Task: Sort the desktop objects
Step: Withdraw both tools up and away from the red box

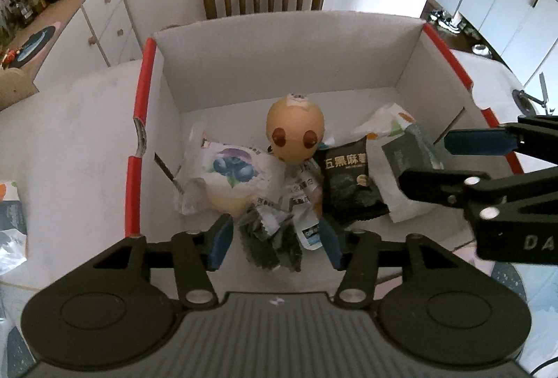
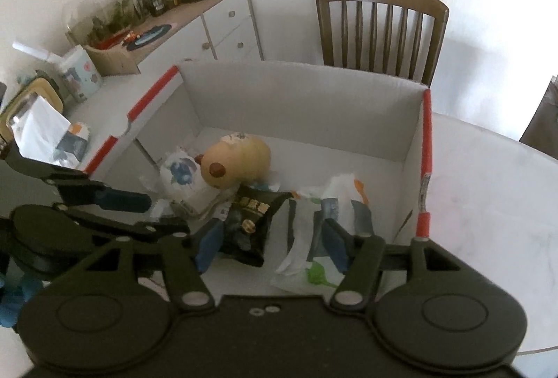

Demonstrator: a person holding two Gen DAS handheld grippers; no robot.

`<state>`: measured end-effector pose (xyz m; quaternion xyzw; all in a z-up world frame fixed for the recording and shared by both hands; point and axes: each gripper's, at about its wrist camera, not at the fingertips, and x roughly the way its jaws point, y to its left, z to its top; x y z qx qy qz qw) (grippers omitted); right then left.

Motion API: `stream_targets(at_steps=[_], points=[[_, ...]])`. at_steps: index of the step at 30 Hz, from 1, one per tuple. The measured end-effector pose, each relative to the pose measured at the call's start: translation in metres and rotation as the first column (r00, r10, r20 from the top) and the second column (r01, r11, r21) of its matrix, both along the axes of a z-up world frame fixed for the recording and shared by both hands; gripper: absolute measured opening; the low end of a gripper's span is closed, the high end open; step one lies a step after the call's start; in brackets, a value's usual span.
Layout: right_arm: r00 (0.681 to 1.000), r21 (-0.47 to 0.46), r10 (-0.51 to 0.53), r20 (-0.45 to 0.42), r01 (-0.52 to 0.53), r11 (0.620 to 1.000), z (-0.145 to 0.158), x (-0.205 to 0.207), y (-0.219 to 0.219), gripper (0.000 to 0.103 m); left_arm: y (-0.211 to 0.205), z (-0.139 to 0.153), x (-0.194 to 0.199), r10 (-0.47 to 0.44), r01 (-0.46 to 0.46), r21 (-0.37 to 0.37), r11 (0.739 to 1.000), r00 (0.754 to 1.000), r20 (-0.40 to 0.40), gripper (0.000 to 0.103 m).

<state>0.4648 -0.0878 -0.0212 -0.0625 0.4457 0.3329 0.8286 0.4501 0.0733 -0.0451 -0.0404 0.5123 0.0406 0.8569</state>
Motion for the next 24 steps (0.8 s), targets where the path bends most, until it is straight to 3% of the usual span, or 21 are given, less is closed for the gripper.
stream_targets(at_steps=[2,9,13,21,24], points=[[1.0,0.011,-0.005,0.005,0.005,1.0,0.004,0.0,-0.003,0.063,0.001,0.003,-0.001,0.007,-0.007,-0.001,1.0,1.0,0.012,0.064],[0.999,0.029,-0.034,0.005,0.034,0.999,0.014,0.001,-0.018,0.065,0.007,0.012,-0.011,0.034,-0.034,-0.013,0.999,0.999,0.042,0.067],[0.999,0.031,-0.034,0.011,0.033,0.999,0.018,-0.001,-0.022,0.067,0.007,0.017,-0.018,0.041,-0.04,-0.019,0.999,0.997,0.06,0.08],[0.997,0.005,-0.027,0.072,0.027,1.0,0.028,-0.017,-0.019,0.074,0.006,0.031,-0.029,0.056,-0.054,-0.024,0.998,0.993,0.108,0.09],[0.994,-0.006,-0.029,0.101,0.029,1.0,0.032,-0.024,-0.019,0.077,0.003,0.035,-0.034,0.056,-0.053,-0.027,0.998,0.991,0.124,0.103]])
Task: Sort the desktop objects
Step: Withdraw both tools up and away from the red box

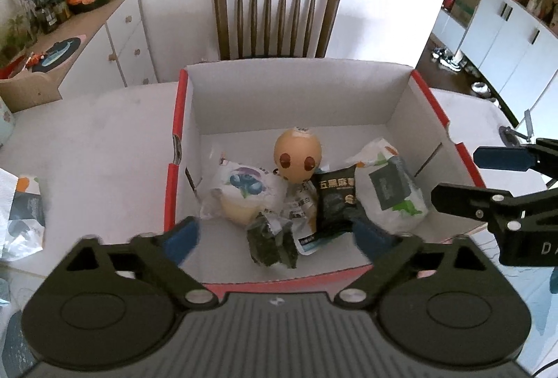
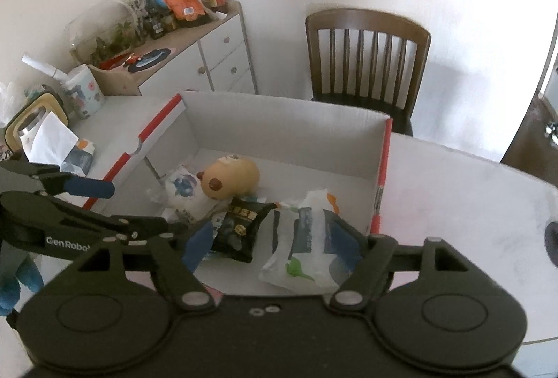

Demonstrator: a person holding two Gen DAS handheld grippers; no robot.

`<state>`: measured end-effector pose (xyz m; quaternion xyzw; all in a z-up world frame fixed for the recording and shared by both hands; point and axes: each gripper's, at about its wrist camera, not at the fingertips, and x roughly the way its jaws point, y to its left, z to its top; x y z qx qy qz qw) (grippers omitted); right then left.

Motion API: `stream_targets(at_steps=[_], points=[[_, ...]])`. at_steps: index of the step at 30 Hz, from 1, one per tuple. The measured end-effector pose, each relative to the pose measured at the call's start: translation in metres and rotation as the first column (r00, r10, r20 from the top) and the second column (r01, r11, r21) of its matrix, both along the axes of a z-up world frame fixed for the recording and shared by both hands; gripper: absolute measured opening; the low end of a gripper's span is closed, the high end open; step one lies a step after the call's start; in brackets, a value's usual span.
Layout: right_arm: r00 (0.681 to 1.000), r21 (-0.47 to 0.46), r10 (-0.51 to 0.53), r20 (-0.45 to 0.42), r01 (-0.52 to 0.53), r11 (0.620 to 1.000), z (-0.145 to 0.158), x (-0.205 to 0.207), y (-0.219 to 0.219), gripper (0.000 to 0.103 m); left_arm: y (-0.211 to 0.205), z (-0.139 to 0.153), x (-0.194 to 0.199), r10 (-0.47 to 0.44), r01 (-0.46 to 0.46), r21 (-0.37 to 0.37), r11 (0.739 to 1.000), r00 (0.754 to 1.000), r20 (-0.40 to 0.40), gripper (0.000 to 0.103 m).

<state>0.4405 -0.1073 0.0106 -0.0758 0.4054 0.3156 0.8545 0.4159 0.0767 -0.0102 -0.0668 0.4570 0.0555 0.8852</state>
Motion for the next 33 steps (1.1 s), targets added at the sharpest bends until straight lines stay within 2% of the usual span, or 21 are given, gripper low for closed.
stream_targets(at_steps=[15,33], points=[[0.997,0.042,-0.079,0.018,0.078,0.996,0.024,-0.031,-0.024,0.084,-0.012,0.027,-0.037,-0.024,0.026,-0.016,1.0,0.997,0.069,0.103],[0.995,0.046,-0.083,0.056,0.08,0.996,0.045,-0.111,-0.031,0.084,-0.016,0.056,-0.107,-0.062,0.064,-0.011,0.998,0.988,0.141,0.103]])
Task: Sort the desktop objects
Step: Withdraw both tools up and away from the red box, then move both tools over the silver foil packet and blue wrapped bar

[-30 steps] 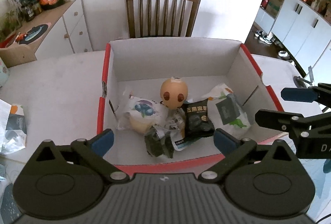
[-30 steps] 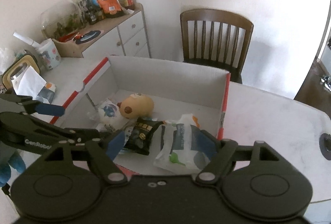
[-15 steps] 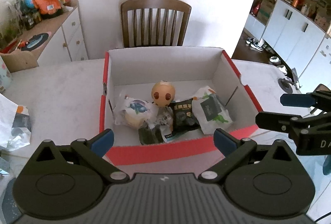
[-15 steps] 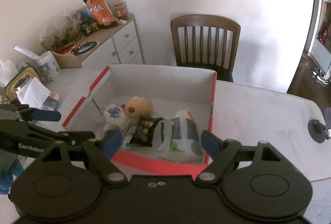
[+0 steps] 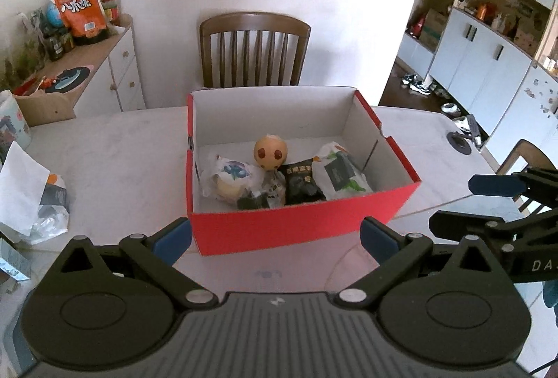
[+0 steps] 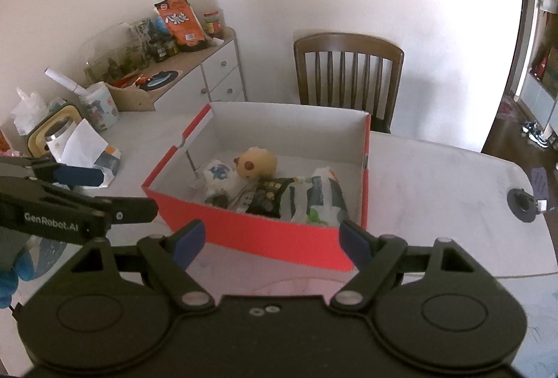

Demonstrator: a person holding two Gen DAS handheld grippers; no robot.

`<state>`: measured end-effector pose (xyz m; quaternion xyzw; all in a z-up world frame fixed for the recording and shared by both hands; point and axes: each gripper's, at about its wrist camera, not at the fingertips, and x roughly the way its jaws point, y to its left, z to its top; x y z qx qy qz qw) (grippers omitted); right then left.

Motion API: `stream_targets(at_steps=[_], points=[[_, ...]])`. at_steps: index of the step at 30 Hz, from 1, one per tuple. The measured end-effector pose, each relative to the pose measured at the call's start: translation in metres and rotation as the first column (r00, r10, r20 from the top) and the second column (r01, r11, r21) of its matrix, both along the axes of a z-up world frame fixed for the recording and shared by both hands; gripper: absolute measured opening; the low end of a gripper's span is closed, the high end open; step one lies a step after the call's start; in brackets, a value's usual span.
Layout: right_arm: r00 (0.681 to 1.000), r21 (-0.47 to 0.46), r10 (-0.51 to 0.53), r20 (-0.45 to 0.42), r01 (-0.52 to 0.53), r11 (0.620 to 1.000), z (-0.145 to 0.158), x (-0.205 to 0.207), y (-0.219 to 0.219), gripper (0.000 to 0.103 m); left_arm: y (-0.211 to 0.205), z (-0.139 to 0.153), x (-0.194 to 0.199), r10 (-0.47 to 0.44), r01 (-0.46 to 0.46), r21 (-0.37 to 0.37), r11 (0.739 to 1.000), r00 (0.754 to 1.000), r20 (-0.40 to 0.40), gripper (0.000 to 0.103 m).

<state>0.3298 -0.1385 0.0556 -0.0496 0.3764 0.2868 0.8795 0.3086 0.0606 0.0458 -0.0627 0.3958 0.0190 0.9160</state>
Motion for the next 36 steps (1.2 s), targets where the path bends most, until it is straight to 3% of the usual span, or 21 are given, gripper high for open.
stream_targets(at_steps=[13,25,36], points=[[0.999,-0.036,-0.03,0.023,0.031,0.999,-0.011,-0.055,-0.007,0.084,-0.01,0.0,-0.054,-0.05,0.049,0.012,0.999,0.998,0.043,0.103],[0.998,-0.065,-0.057,-0.01,0.056,0.996,-0.04,-0.094,-0.017,0.084,-0.02,-0.024,-0.095,-0.073,0.071,0.028,0.997,0.996,0.045,0.103],[0.995,-0.104,-0.08,-0.057,0.073,0.992,-0.074,-0.117,-0.019,0.084,-0.029,-0.056,-0.116,-0.113,0.113,0.035,0.993,0.994,0.0,0.103]])
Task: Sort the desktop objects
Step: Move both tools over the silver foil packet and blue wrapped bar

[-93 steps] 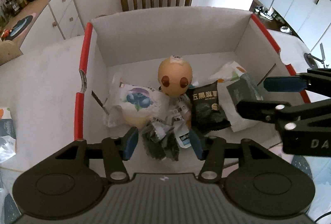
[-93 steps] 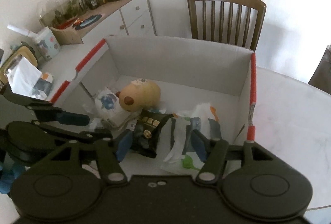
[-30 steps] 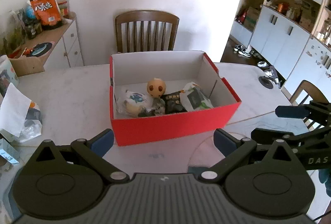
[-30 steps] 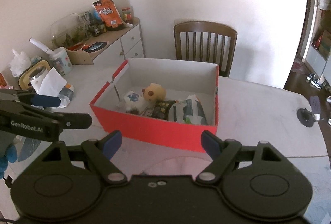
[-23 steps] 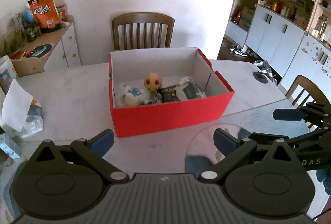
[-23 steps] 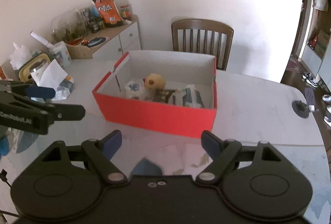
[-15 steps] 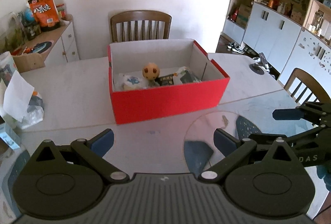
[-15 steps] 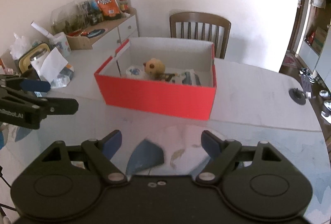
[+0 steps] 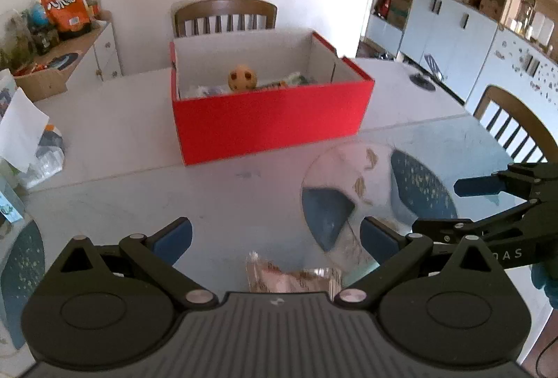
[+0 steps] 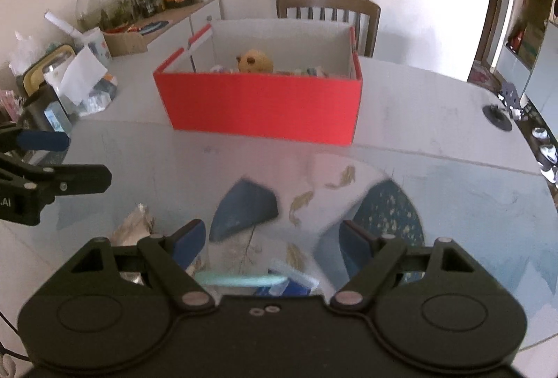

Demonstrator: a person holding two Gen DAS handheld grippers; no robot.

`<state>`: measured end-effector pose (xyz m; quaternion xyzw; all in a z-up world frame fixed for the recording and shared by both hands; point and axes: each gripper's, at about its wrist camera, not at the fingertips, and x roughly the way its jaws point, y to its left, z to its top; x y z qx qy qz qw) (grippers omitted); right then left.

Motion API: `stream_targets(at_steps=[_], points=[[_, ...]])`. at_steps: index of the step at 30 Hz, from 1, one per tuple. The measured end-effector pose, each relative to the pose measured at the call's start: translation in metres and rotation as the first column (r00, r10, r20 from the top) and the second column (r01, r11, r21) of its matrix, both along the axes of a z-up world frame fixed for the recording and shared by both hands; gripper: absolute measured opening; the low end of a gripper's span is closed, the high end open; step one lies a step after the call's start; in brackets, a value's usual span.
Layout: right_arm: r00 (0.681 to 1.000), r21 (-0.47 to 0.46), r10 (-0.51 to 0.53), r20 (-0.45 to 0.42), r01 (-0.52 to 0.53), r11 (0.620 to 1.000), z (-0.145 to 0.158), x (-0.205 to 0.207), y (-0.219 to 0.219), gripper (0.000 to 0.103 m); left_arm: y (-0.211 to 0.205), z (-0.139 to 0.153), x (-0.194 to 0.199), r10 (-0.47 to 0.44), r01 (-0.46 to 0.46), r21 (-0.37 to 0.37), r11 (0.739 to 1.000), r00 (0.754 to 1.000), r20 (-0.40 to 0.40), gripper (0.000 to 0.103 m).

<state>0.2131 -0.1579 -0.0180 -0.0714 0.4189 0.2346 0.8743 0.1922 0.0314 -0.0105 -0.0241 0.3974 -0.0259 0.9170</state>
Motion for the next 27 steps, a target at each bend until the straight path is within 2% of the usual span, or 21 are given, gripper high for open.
stream_targets(at_steps=[16,27], points=[[0.997,-0.049,-0.022,-0.079,0.019,0.999,-0.047,-0.02,0.001,0.084,-0.01,-0.052,-0.012,-0.029,0.028,-0.01,1.0,0.996,-0.08,0.103],[0.994,-0.07,-0.029,-0.11,0.022,0.997,-0.066,-0.022,0.002,0.084,-0.02,-0.076,-0.01,-0.044,0.05,0.053,0.997,0.993,-0.111,0.103]])
